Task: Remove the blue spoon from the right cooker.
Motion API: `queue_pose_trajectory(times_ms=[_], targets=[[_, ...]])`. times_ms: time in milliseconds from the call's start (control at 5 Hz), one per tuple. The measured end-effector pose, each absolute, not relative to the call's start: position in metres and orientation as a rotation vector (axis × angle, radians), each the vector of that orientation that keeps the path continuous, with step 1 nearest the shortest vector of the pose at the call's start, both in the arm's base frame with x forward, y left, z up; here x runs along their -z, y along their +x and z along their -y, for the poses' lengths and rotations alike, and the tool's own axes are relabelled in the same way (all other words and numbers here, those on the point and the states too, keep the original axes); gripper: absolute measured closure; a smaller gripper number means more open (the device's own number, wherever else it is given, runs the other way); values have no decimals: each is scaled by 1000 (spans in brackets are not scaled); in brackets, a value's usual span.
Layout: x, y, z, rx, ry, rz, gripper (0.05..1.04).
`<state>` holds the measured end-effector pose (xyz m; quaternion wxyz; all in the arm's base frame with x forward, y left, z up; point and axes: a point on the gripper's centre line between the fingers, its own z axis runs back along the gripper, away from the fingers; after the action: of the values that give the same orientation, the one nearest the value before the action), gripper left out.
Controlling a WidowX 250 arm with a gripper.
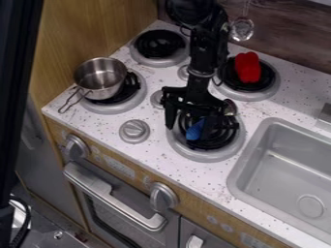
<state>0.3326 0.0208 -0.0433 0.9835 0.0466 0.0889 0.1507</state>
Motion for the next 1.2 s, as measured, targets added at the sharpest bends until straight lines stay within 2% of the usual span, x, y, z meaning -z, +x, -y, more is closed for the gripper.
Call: queue_pose_trajectory(times_ms=[200,400,800,1000,1200], targets=[[46,326,-13,-291,90,-202,85],[47,324,-8,-273,98,-206,129],[48,323,-6,-260,110,-202,687],[49,324,-3,-243,116,-196,750],[47,325,-3,-234,122,-186,751]])
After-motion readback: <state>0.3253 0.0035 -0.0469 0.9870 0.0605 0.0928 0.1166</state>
